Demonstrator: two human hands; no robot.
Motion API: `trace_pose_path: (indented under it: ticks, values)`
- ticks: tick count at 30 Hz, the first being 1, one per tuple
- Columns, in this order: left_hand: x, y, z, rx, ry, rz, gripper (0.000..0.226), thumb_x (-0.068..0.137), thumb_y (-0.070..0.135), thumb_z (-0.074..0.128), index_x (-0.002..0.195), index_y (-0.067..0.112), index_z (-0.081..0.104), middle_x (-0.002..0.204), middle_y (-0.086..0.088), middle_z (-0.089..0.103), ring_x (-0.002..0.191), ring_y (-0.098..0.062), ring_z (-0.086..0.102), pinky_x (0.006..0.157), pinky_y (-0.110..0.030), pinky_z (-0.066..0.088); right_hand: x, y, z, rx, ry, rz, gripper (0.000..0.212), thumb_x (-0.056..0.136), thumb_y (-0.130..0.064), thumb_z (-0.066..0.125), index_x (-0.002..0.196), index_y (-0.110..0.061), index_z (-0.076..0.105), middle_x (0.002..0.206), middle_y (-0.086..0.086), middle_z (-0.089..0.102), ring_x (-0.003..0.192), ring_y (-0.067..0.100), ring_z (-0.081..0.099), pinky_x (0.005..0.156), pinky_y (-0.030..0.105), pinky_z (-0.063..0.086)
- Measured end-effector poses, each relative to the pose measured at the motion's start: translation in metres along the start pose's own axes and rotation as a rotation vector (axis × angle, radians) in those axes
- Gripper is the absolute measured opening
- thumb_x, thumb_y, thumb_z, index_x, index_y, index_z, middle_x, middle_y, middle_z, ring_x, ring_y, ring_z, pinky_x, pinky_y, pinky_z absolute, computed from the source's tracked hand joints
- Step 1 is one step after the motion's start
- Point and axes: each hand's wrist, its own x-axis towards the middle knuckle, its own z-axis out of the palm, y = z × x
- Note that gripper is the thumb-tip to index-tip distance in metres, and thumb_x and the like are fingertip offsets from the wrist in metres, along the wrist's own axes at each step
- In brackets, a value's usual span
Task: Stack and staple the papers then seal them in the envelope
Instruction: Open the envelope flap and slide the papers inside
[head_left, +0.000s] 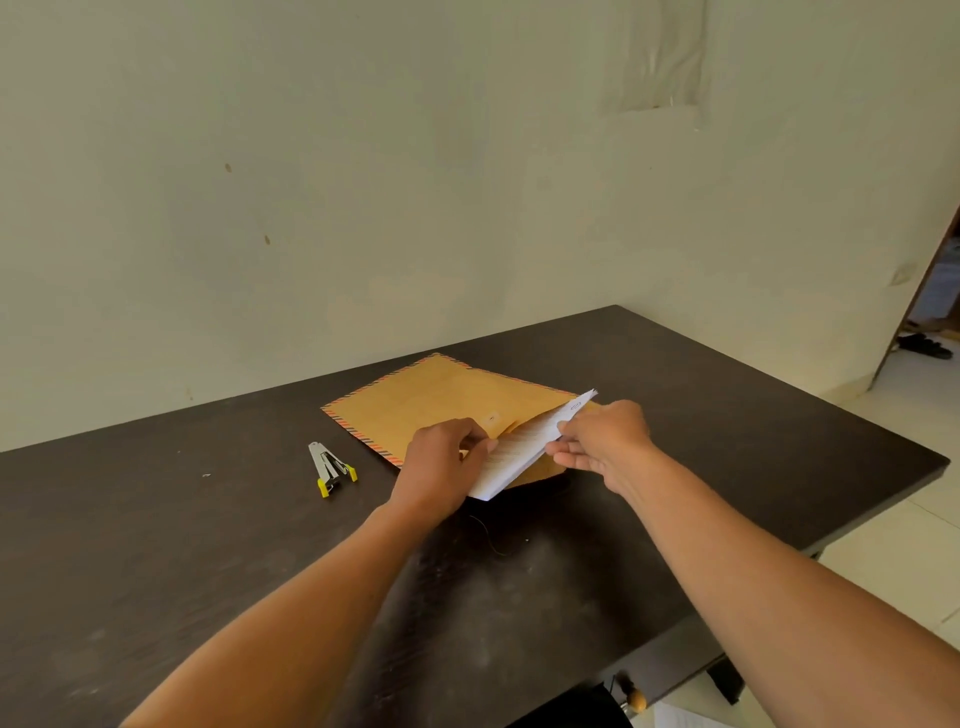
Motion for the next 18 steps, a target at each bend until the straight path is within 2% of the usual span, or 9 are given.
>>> trace_pose_path:
  ticks: [6, 10, 12, 14, 16, 18]
  values:
    - [0.0, -0.003, -0.002, -0.007, -0.006, 0.007, 0.017, 0.096, 0.031, 0.064, 0.098, 0.018, 0.074, 0.093, 0.007, 0.073, 0.088, -0.009, 0.065, 0.08, -0.025, 0.053, 0.004, 0.003, 0.006, 0.005, 0.053, 0.013, 0.038, 0.092, 0.007, 0.067, 0.128, 0.007, 0.056, 0.09, 0.022, 0.073, 0.063, 0.021, 0.076, 0.053, 0.029, 0.061]
    - [-0.002, -0.002, -0.001, 0.018, -0.027, 0.032, 0.018, 0.096, 0.031, 0.063, 0.098, 0.017, 0.074, 0.094, 0.006, 0.073, 0.087, -0.01, 0.065, 0.08, -0.026, 0.054, 0.009, 0.012, 0.018, -0.017, 0.075, 0.029, 0.031, 0.094, 0.006, 0.063, 0.125, 0.005, 0.06, 0.094, 0.022, 0.072, 0.056, 0.017, 0.076, 0.048, 0.025, 0.058]
    - [-0.003, -0.001, -0.002, 0.032, -0.041, 0.05, 0.018, 0.097, 0.031, 0.062, 0.1, 0.017, 0.074, 0.098, 0.005, 0.074, 0.089, -0.01, 0.065, 0.081, -0.027, 0.055, 0.009, 0.015, 0.023, -0.032, 0.018, 0.043, 0.025, 0.095, 0.003, 0.063, 0.12, 0.005, 0.063, 0.098, 0.021, 0.073, 0.059, 0.016, 0.076, 0.05, 0.025, 0.058]
    - [-0.003, -0.001, -0.003, 0.043, -0.056, 0.059, 0.019, 0.097, 0.03, 0.062, 0.104, 0.017, 0.074, 0.101, 0.004, 0.074, 0.092, -0.011, 0.066, 0.082, -0.028, 0.055, 0.009, 0.016, 0.026, -0.043, -0.076, 0.072, 0.019, 0.098, 0.003, 0.059, 0.116, 0.004, 0.065, 0.103, 0.02, 0.073, 0.071, 0.018, 0.078, 0.054, 0.028, 0.06]
    - [-0.003, -0.002, -0.004, 0.038, -0.066, 0.06, 0.019, 0.097, 0.031, 0.062, 0.104, 0.017, 0.074, 0.102, 0.004, 0.074, 0.093, -0.011, 0.066, 0.083, -0.03, 0.056, 0.006, 0.014, 0.027, -0.026, -0.167, 0.101, 0.019, 0.102, 0.005, 0.049, 0.115, 0.004, 0.063, 0.101, 0.017, 0.071, 0.082, 0.02, 0.074, 0.061, 0.03, 0.062]
    - [-0.003, -0.002, -0.006, 0.041, -0.073, 0.067, 0.019, 0.097, 0.032, 0.063, 0.103, 0.017, 0.074, 0.101, 0.004, 0.074, 0.092, -0.011, 0.066, 0.083, -0.032, 0.056, 0.005, 0.015, 0.027, 0.009, -0.211, 0.093, 0.022, 0.102, 0.008, 0.045, 0.115, 0.001, 0.062, 0.104, 0.017, 0.069, 0.083, 0.021, 0.073, 0.064, 0.032, 0.062]
